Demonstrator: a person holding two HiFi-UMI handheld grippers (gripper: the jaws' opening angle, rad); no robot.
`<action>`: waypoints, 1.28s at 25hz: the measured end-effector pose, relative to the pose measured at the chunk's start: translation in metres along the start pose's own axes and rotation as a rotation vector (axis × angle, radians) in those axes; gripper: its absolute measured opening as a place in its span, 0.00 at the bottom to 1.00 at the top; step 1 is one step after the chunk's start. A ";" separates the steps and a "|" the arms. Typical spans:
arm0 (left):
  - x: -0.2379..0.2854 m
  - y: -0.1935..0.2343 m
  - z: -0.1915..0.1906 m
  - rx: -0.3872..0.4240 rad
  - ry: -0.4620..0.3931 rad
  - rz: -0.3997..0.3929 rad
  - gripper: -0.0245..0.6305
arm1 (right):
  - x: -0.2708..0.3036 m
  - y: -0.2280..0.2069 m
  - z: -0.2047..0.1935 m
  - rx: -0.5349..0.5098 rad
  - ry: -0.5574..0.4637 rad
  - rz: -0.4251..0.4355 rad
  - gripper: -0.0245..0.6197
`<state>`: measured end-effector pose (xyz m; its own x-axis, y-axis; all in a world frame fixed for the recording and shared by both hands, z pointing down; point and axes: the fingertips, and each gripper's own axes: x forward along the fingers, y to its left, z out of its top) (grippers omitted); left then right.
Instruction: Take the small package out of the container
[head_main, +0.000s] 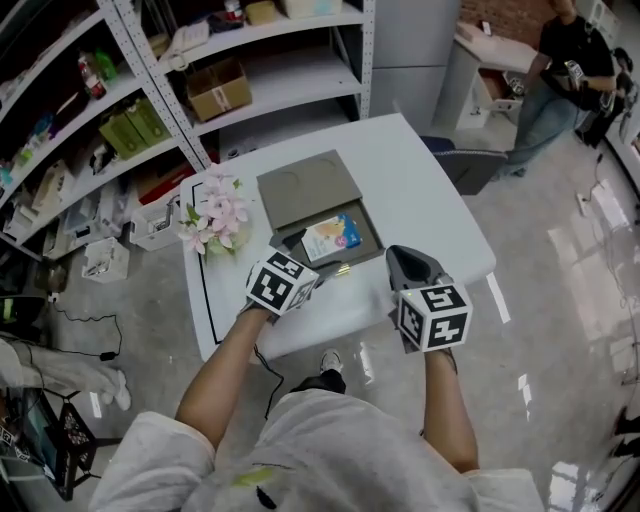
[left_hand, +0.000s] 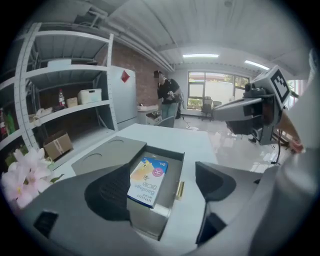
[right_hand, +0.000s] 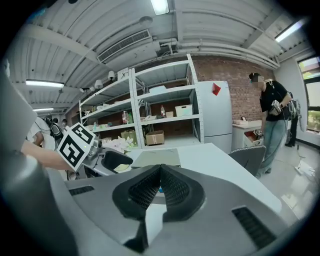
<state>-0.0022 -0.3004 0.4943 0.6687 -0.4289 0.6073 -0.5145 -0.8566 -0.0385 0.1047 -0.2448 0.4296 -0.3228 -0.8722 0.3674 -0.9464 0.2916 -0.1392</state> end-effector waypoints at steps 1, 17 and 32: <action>0.007 0.002 -0.002 0.023 0.027 -0.021 0.67 | 0.005 -0.003 0.002 0.001 0.004 -0.006 0.05; 0.080 0.028 -0.028 0.231 0.275 -0.223 0.70 | 0.070 -0.032 0.011 0.031 0.057 -0.047 0.05; 0.113 0.025 -0.038 0.292 0.421 -0.194 0.70 | 0.087 -0.072 0.007 0.017 0.092 0.061 0.05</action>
<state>0.0397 -0.3593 0.5924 0.4335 -0.1543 0.8878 -0.1927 -0.9783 -0.0759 0.1444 -0.3445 0.4650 -0.3800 -0.8132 0.4409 -0.9250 0.3353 -0.1790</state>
